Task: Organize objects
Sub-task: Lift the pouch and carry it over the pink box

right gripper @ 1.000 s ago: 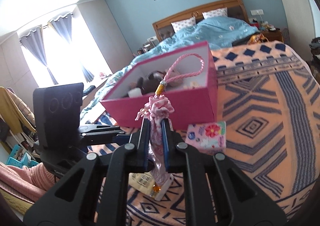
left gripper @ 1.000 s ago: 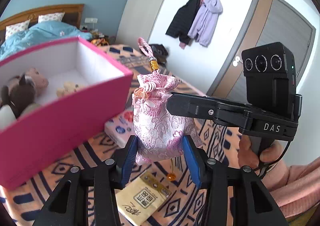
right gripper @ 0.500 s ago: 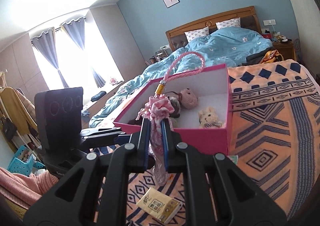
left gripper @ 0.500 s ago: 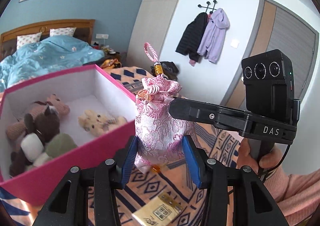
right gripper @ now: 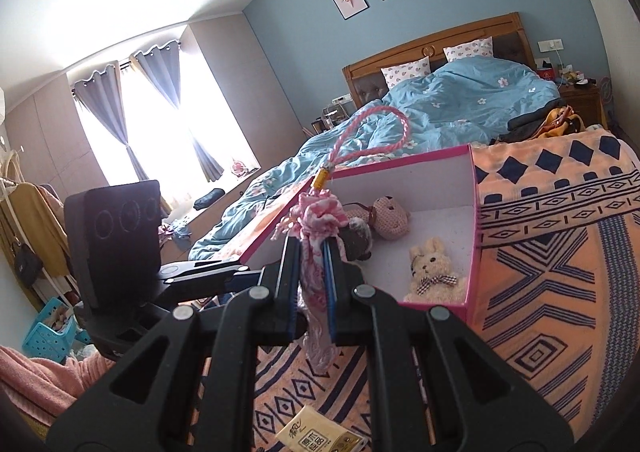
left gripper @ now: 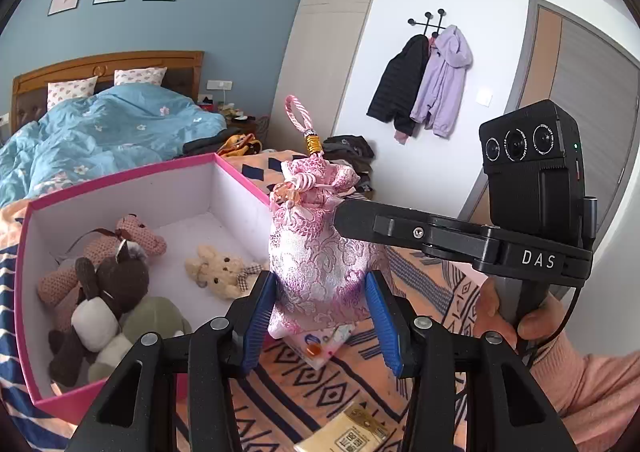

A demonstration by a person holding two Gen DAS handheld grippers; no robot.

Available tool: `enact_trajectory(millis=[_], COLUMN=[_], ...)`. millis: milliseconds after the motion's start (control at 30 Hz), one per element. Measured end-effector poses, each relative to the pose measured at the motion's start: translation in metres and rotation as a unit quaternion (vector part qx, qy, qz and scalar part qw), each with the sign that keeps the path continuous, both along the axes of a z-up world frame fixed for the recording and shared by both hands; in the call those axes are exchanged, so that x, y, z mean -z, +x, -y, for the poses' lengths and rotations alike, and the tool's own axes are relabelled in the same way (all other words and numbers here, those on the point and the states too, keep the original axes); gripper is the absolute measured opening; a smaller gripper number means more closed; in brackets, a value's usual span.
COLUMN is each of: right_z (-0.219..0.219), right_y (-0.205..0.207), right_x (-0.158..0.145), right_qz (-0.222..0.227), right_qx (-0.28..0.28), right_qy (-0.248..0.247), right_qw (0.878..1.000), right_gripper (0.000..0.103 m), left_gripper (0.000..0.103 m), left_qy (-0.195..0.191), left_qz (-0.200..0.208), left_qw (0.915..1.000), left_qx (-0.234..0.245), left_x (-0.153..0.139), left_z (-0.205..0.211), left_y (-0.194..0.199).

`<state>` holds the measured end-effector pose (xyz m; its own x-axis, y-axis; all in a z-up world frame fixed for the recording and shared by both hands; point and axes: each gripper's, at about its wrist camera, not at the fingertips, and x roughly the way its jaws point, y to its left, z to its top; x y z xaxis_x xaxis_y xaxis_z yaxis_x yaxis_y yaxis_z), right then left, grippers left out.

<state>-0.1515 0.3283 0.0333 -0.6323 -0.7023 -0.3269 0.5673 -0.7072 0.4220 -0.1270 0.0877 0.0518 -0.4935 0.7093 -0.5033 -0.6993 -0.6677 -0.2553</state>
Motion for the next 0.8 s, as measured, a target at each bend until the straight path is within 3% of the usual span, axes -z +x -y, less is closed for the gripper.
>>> enact_trajectory(millis=[800], right_z=[0.013], right_y=[-0.045], right_x=[-0.015], right_qz=[-0.003], right_qx=[-0.006], right_qy=[0.002], right_qw=[1.0], right_gripper=[0.013], left_gripper=[0.047], left_qy=[-0.028], left_qz=[-0.02], left_qw=[0.9988], left_qx=[-0.035], left_x=[-0.017], left_z=[0.003], left_y=[-0.035])
